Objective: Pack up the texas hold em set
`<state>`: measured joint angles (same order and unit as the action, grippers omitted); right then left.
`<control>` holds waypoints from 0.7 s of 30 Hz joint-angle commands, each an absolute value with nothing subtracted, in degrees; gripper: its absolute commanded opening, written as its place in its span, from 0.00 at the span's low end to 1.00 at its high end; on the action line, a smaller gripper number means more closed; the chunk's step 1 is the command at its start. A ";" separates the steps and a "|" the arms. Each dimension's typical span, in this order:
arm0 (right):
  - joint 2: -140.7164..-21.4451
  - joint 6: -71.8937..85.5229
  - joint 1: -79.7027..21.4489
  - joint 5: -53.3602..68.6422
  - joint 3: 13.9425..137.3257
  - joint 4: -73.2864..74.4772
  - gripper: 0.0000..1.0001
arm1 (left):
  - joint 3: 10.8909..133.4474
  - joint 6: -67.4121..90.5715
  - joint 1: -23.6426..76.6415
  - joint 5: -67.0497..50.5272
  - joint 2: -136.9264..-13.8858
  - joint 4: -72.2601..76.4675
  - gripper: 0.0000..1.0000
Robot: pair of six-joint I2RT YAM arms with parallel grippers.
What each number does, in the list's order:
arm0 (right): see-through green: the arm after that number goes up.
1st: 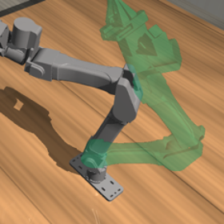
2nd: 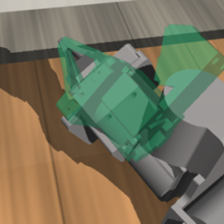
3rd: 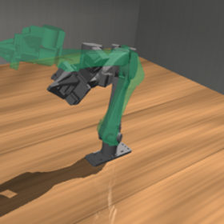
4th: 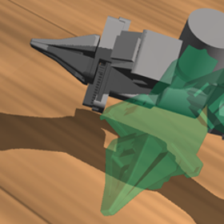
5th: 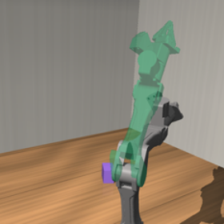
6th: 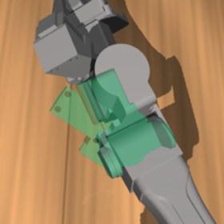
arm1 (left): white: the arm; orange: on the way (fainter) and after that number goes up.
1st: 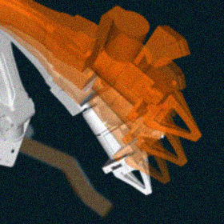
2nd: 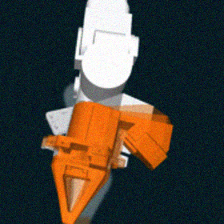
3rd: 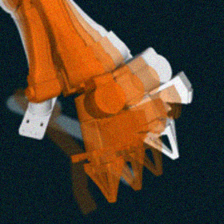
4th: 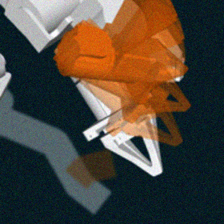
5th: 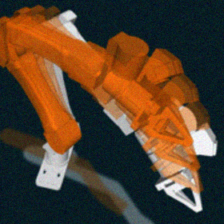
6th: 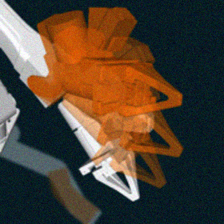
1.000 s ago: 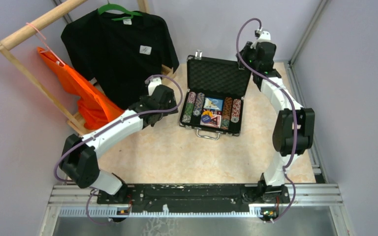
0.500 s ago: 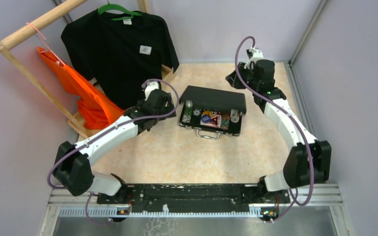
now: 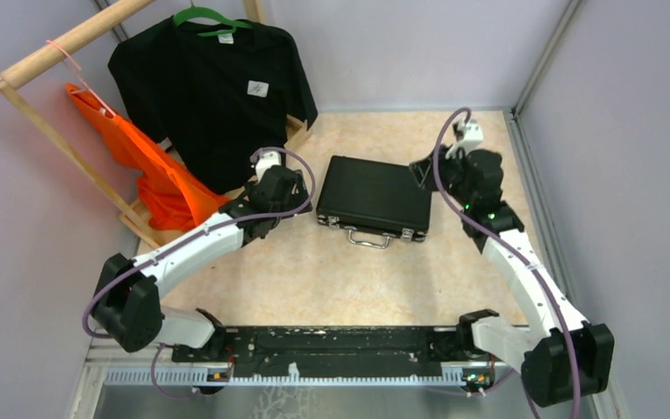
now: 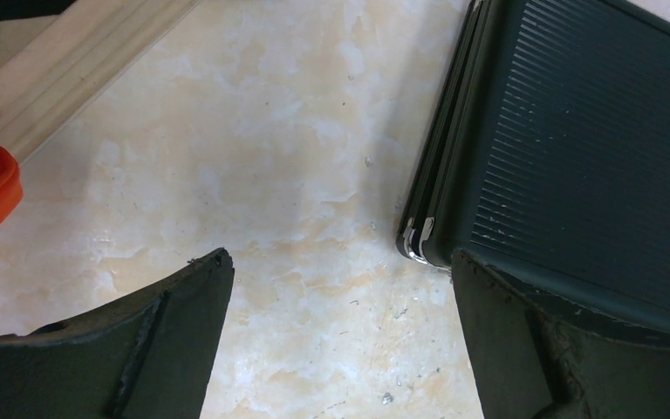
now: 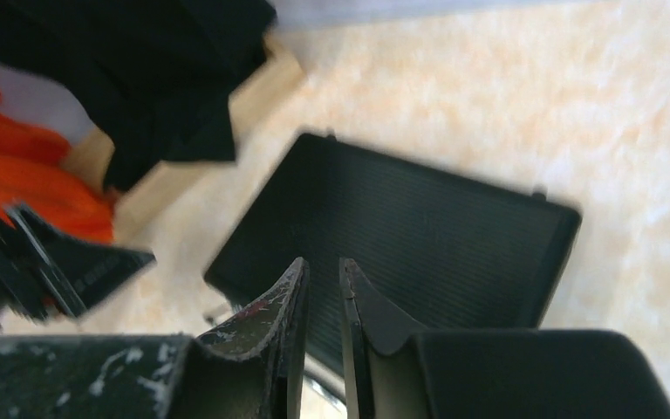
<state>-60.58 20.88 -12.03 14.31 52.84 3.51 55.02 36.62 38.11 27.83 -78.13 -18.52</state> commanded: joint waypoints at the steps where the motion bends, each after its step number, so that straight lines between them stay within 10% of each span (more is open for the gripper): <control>1: -53.60 22.17 -16.05 9.37 41.24 -1.69 0.20 | 54.16 36.42 37.79 27.22 -80.55 -11.90 0.99; 21: -27.41 27.81 -18.01 -0.21 12.66 0.22 0.19 | 68.54 27.65 39.11 21.41 -98.17 -4.21 0.90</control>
<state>-28.51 27.53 -17.63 1.21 13.56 -0.32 65.17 28.29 38.52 20.97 -96.53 -4.40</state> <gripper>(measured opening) 0.184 0.899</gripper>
